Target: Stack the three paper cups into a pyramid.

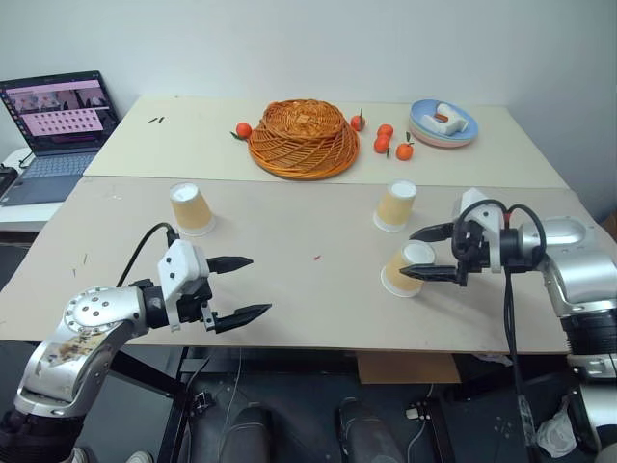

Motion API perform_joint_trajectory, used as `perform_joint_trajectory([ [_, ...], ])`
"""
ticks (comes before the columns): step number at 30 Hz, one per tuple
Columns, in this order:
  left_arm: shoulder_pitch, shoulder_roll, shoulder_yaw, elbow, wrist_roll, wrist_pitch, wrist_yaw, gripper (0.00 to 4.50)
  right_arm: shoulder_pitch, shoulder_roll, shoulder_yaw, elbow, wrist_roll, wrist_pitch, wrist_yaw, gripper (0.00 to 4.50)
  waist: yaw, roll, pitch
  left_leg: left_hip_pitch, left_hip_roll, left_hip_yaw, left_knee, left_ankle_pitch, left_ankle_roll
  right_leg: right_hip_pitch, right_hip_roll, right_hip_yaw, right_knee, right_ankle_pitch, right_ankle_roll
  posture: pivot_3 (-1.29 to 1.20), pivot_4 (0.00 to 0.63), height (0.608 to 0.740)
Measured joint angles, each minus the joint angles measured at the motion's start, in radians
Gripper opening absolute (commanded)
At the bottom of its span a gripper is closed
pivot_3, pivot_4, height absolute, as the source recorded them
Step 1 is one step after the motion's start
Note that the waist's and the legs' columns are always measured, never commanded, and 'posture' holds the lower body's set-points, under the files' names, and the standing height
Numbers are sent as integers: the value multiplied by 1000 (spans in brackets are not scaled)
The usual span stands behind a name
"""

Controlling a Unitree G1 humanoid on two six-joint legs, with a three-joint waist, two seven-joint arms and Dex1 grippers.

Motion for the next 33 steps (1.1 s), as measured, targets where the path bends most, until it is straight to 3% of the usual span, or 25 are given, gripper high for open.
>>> perform_joint_trajectory([
  [1,0,0,0,0,2,4,1,4500,-3,2,2,4,0,0,0,4426,0,0,0,0,0,0,0,0,0,0,0,0,0,0,0,0,150,671],
  [2,0,0,0,0,3,8,2,4500,-3,4,3,6,0,0,-1,3926,0,0,0,0,0,0,0,0,0,0,0,0,0,0,0,0,150,671],
  [7,0,0,0,0,3,15,9,4500,-6,9,15,10,0,0,-2,2530,0,0,0,0,0,0,0,0,0,0,0,0,0,0,0,0,150,671],
  [17,-16,0,-1,0,5,31,16,4500,-115,84,29,-1,32,48,-14,2506,-8,0,0,0,0,0,-1,0,0,-1,0,0,0,0,0,0,150,671],
  [23,-43,-6,-23,6,14,33,15,4500,-356,297,144,-15,28,80,-40,2506,-21,1,1,0,1,-1,-2,0,0,-1,1,-1,0,0,-1,0,150,671],
  [28,-57,-15,-40,8,18,36,16,4500,-473,507,292,195,-60,-2,-62,2506,-17,0,1,-1,0,-2,-2,0,0,-2,0,-2,0,1,-2,0,150,671],
  [33,-48,-15,-37,-1,17,40,24,4500,-580,621,342,516,-154,-170,-72,2506,-14,-1,2,-2,0,-2,-1,0,0,-3,0,-3,0,3,-5,0,150,671],
])
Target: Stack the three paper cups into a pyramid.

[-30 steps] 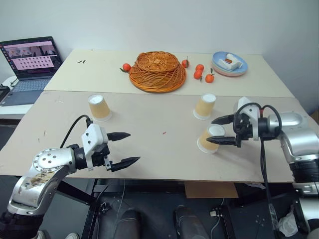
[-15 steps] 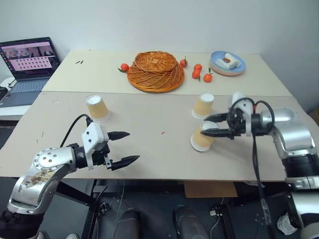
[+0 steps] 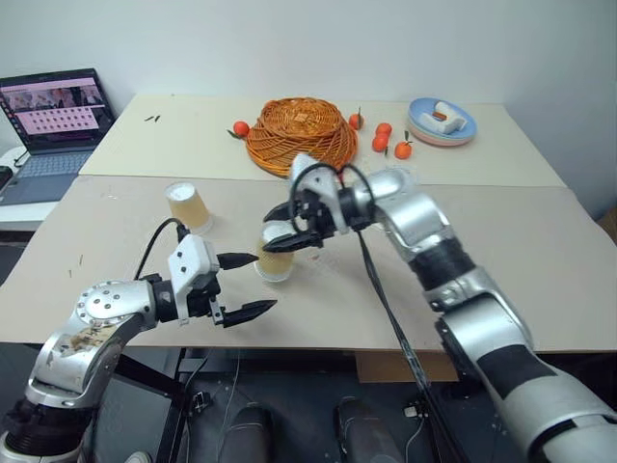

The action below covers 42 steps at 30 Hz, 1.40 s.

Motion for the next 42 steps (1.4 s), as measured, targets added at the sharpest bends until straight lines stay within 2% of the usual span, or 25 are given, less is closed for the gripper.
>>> perform_joint_trajectory([
  [8,50,5,23,-58,-5,30,25,4500,-88,18,-21,299,-67,-173,10,2506,-9,0,0,-1,0,0,-1,0,0,-2,0,0,1,1,-2,0,150,671],
  [17,87,13,106,-58,-2,34,58,4500,-112,6,-71,396,-101,-221,5,2506,-10,0,0,-1,1,0,-1,0,0,-2,0,0,1,-2,2,0,150,671],
  [19,95,13,114,-55,0,34,60,4500,-115,6,-82,409,-103,-222,-5,3459,-11,0,0,-1,1,0,0,0,0,-2,0,0,1,-2,2,0,150,671],
  [20,98,13,119,-51,1,33,61,4500,-117,6,-86,415,-106,-223,-12,3657,-11,0,0,-1,1,0,-1,0,0,-2,0,0,1,-2,2,0,150,671],
  [22,102,13,123,-49,3,32,62,4500,-117,6,-87,429,-122,-223,-21,4332,-10,0,0,-1,1,0,-1,0,0,-2,0,0,1,-2,2,0,150,671],
  [23,103,12,123,-49,3,32,62,4500,-117,6,-87,437,-124,-223,-26,4475,-11,0,1,-1,0,0,0,0,0,-2,0,0,1,-2,2,0,150,671],
  [29,103,12,123,-49,5,32,62,4500,-117,6,-113,441,-125,-223,-27,4475,-12,0,1,-2,1,0,-2,0,0,-4,0,0,1,0,-1,0,150,671],
  [32,99,11,122,-48,6,28,61,4500,-82,-58,-179,294,-57,-146,36,4475,-4,1,3,-5,0,0,-1,0,0,-5,0,0,1,1,-2,0,150,671],
  [35,106,10,124,-47,7,23,61,4500,1,-223,-280,-3,40,21,71,4475,17,1,4,-10,-1,-2,0,0,0,-8,-1,-1,0,1,-2,0,150,671],
  [36,112,10,126,-47,8,22,61,4500,71,-294,-324,-153,79,103,71,4475,22,1,3,-10,-1,-2,0,0,0,-8,-1,-1,0,1,-2,0,150,671],
  [39,117,9,132,-47,8,16,61,4500,273,-404,-376,-424,148,262,68,4475,25,0,3,-10,-1,-1,-1,0,0,-8,-1,-1,0,1,-2,0,150,671],
  [40,116,8,131,-47,8,15,62,4500,403,-458,-392,-544,157,352,42,4475,23,1,3,-10,-1,-1,-1,0,0,-8,-1,-1,0,0,-2,0,150,671],
  [42,121,8,135,-45,8,14,62,4500,530,-498,-395,-635,155,432,-3,4475,17,1,3,-10,-1,0,-1,0,0,-9,-1,0,0,-2,3,0,150,671],
])
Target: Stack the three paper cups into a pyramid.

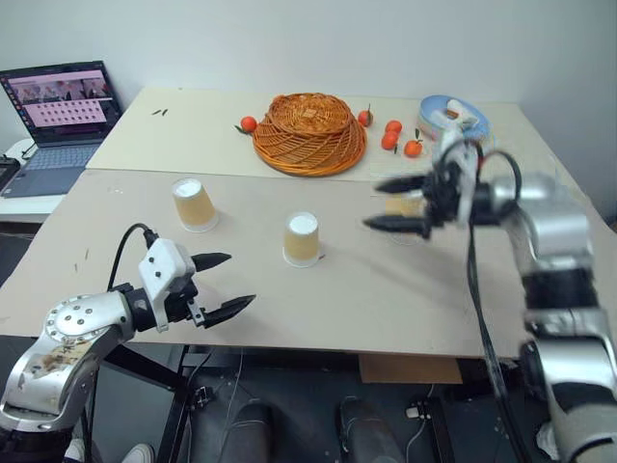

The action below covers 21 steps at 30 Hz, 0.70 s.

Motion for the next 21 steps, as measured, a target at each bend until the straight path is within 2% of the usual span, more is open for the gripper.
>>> perform_joint_trajectory([
  [2,-4,-2,-2,0,0,0,2,4500,91,-5,-2,-70,-8,69,-88,4475,-14,0,0,1,1,2,0,0,0,0,1,2,0,1,0,0,150,671],
  [4,-13,-4,-4,-1,0,1,7,4500,113,13,-1,-78,-49,106,-206,4475,-27,0,0,2,1,2,0,2,-1,0,1,2,1,3,0,0,150,671],
  [7,-15,-7,-10,-1,0,3,13,4500,96,60,-3,-1,-128,99,-412,4475,-32,0,0,3,1,2,0,4,-1,0,2,2,1,5,-1,0,150,671],
  [11,-37,-14,-21,1,-1,3,17,4500,27,134,-4,145,-177,26,-581,4475,-28,0,0,1,1,2,0,5,-1,-1,1,2,1,5,0,0,150,671],
  [15,-60,-17,-23,13,-1,3,23,4500,-117,198,-80,304,-156,-36,-689,4475,-29,0,0,-3,1,2,0,5,-1,-4,1,2,0,5,0,0,150,671],
  [21,-60,-18,-25,23,0,3,29,4500,-244,244,-128,479,-117,-125,-737,4475,-28,0,0,-5,1,1,0,5,-1,-4,1,1,0,7,-3,0,150,671],
])
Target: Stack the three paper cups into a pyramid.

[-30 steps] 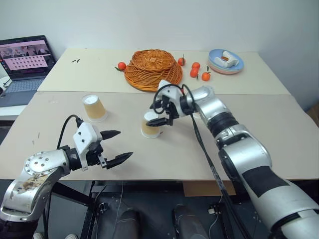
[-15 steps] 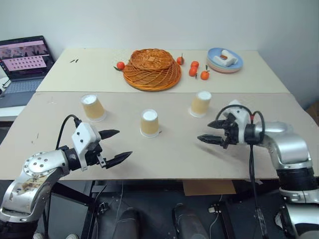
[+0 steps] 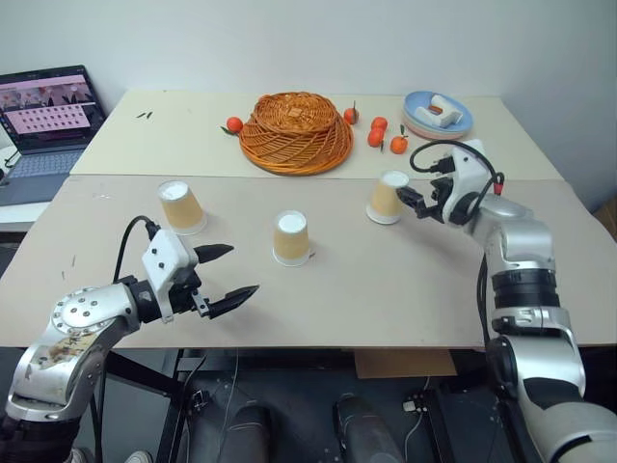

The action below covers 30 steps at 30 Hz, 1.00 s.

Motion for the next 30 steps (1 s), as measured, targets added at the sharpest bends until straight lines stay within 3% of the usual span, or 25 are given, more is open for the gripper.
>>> perform_joint_trajectory([
  [19,5,0,6,0,-1,5,32,4500,-119,79,21,252,18,-137,31,4475,-3,0,0,0,0,0,1,0,0,0,0,0,0,0,-1,0,150,671],
  [30,7,1,10,-15,-5,22,51,4500,-260,114,37,536,-28,-317,0,4475,-2,0,0,-1,0,-1,1,0,0,-1,0,0,0,2,-3,0,150,671],
])
